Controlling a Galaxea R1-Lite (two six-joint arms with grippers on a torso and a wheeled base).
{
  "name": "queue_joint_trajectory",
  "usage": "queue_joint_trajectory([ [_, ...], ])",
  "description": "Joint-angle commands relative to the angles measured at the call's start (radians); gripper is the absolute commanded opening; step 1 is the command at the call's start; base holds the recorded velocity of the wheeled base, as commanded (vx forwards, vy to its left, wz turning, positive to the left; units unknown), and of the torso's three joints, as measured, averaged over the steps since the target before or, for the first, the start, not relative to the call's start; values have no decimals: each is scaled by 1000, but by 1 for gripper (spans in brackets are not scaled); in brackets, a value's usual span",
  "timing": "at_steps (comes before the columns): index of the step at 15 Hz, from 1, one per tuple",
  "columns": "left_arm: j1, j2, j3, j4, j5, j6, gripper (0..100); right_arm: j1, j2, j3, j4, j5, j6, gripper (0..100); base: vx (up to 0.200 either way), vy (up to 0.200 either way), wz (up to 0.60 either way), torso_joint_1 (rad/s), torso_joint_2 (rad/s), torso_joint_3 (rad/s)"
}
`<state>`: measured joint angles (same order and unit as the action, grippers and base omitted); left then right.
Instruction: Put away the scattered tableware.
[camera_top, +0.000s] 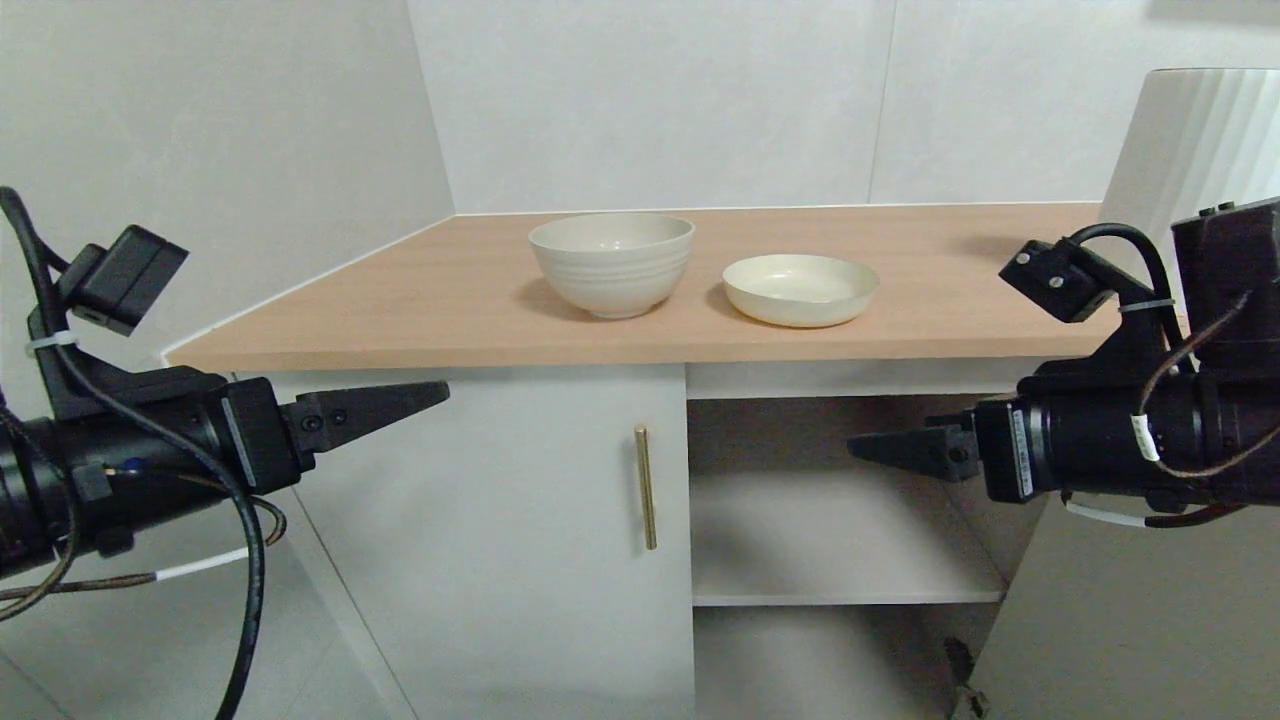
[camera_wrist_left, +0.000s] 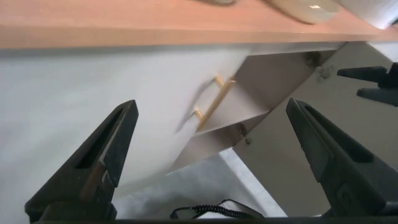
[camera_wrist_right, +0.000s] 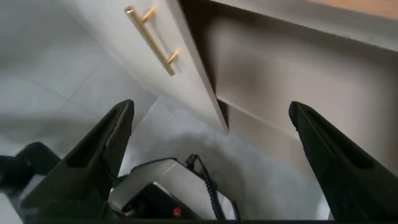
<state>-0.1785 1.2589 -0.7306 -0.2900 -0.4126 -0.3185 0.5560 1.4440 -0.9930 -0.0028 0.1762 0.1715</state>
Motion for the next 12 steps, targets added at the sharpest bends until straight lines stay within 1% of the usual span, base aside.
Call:
queue_joint_trajectory([
  [1, 1, -7, -1, 2, 0, -1, 100, 4, -30, 19, 0, 26, -24, 100, 0, 0, 0, 0, 0, 0],
  [7, -1, 23, -1, 0, -2, -2, 100, 2, -24, 20, -5, 34, -30, 100, 0, 0, 0, 4, -17, -12],
  [10, -1, 65, 0, 0, -2, -1, 100, 1, -7, 22, -13, 34, -30, 100, 0, 0, 0, 66, -240, -258],
  [12, -1, 79, 0, 0, -3, -2, 100, -1, 4, 22, -13, 32, -30, 100, 0, 0, 0, 134, -449, -300],
])
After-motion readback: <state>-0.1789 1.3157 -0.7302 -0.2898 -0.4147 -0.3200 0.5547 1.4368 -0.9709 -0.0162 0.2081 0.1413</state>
